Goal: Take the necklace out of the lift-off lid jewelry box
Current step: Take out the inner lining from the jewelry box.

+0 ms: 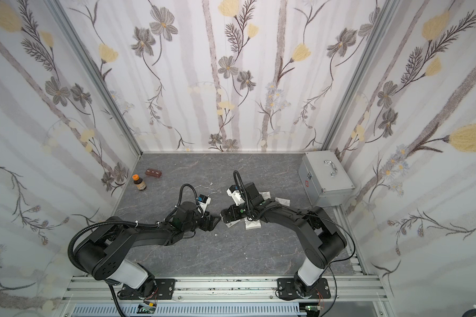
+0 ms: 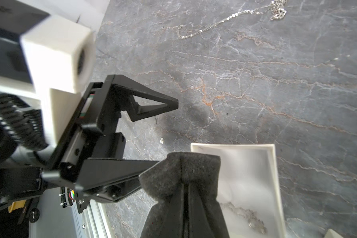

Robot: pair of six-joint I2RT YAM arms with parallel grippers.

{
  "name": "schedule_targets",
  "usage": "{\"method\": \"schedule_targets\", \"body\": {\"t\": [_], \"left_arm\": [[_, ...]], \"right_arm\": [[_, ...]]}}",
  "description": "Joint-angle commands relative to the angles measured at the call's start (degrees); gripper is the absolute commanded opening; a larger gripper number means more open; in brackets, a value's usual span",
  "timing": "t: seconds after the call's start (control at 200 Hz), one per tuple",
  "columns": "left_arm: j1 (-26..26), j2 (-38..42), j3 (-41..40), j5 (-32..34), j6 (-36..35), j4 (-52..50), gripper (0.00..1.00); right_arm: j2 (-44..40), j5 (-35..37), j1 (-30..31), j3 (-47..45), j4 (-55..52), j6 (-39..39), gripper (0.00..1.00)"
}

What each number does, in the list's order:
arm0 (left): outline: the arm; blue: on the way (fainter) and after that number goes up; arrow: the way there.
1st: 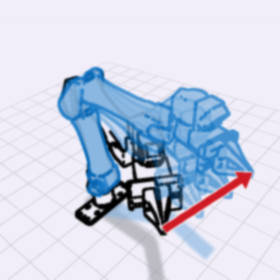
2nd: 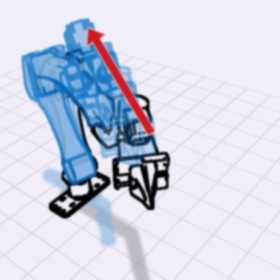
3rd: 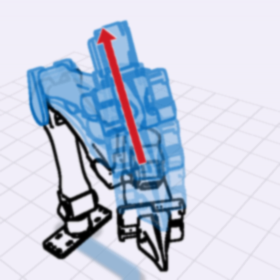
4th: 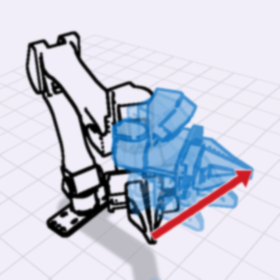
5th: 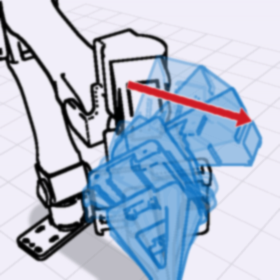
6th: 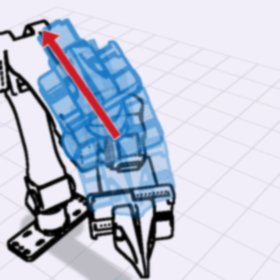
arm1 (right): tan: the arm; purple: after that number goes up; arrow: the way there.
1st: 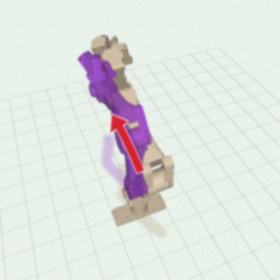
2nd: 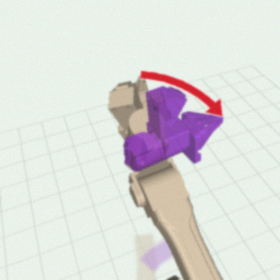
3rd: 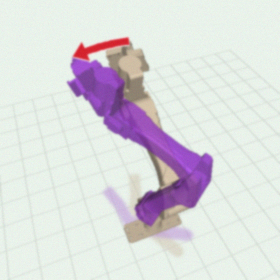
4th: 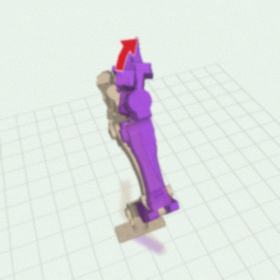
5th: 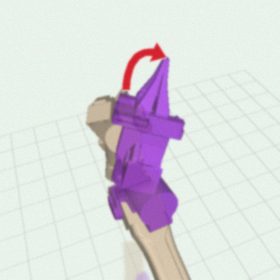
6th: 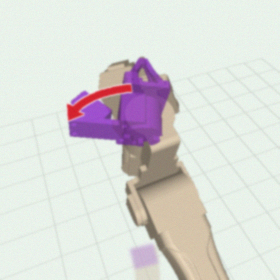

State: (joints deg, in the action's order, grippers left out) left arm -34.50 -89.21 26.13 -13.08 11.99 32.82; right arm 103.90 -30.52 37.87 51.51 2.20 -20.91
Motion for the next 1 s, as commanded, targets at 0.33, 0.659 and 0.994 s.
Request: {"method": "schedule_targets", "body": {"t": [0.33,0.659,0.994], "left_arm": [[0.00,5.31,1.10,1.72,-0.79,-3.74,0.79],[0.05,20.61,5.06,3.30,-3.16,-19.15,0.78],[0.05,25.80,12.85,0.56,1.11,-28.38,0.73]], "right_arm": [[-2.65,-7.77,-1.74,-1.24,6.85,-2.40,0.00],[-5.20,-5.26,-2.45,2.03,0.41,3.56,0.00],[-8.58,11.60,-1.48,6.03,-4.40,9.84,0.00]]}}
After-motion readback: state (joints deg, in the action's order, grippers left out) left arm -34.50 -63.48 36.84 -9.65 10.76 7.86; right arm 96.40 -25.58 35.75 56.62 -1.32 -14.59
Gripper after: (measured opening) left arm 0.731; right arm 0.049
